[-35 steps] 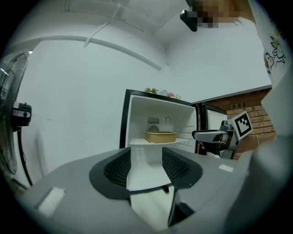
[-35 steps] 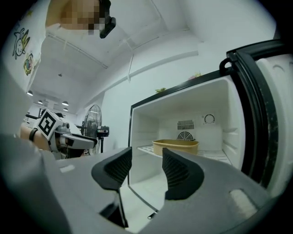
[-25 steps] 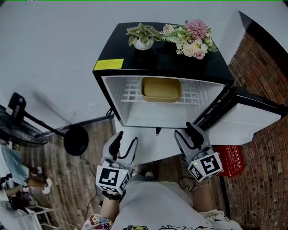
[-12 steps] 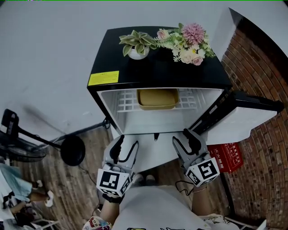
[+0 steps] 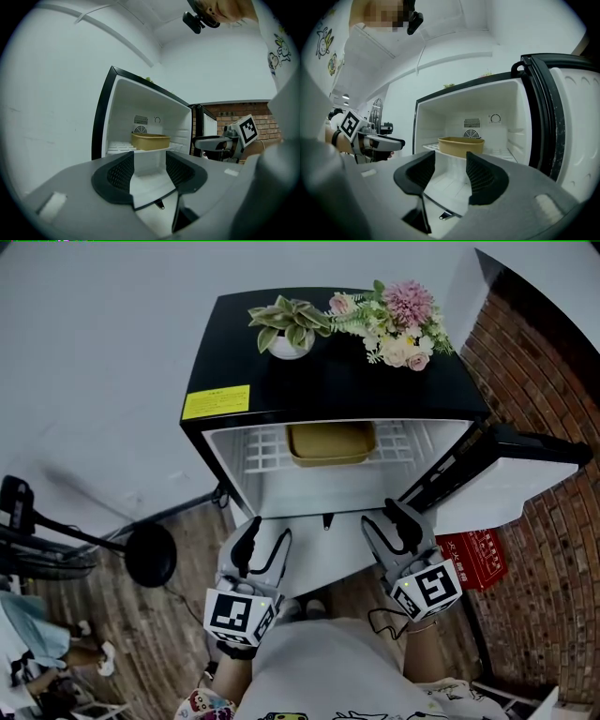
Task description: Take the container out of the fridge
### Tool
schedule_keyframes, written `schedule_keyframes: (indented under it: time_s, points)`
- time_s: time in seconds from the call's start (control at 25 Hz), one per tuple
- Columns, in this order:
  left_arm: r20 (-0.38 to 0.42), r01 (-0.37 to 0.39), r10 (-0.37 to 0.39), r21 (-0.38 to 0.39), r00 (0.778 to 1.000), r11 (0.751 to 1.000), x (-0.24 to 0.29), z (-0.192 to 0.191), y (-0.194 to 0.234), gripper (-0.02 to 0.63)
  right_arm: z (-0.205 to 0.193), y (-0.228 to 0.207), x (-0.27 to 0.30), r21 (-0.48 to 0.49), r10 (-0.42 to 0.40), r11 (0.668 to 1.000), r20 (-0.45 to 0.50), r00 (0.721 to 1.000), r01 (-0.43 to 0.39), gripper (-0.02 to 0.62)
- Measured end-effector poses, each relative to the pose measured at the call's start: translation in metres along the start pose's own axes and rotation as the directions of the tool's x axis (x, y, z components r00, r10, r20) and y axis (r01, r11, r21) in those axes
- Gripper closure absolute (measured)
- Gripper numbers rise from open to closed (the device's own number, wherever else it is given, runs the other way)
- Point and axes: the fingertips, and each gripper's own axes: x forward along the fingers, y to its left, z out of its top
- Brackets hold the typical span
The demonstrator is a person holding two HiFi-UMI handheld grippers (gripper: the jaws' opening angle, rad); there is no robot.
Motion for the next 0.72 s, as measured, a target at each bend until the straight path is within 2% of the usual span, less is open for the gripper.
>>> schedule_keyframes:
  time_s: [0.36, 0.6, 0.72]
  points:
    - [-0.002, 0.01, -0.01, -0.007, 1.0, 1.0, 0.0, 0.0, 0.006, 0.4, 0.01, 0.003, 0.014, -0.085, 0.018, 0.996, -0.012, 1.0, -0.019, 0.393]
    - [-0.019, 0.025, -0.026, -0.015, 0.999, 1.0, 0.0, 0.0, 0.006, 0.403, 0.016, 0.008, 0.028, -0.179, 0.037, 0.983, -0.035, 0.999, -0.043, 0.393]
    - [-0.025, 0.036, -0.036, -0.02, 0.999, 0.999, -0.001, -0.005, 0.004, 0.403, 0.019, 0.01, 0.036, -0.252, 0.046, 0.966, -0.053, 0.998, -0.058, 0.393]
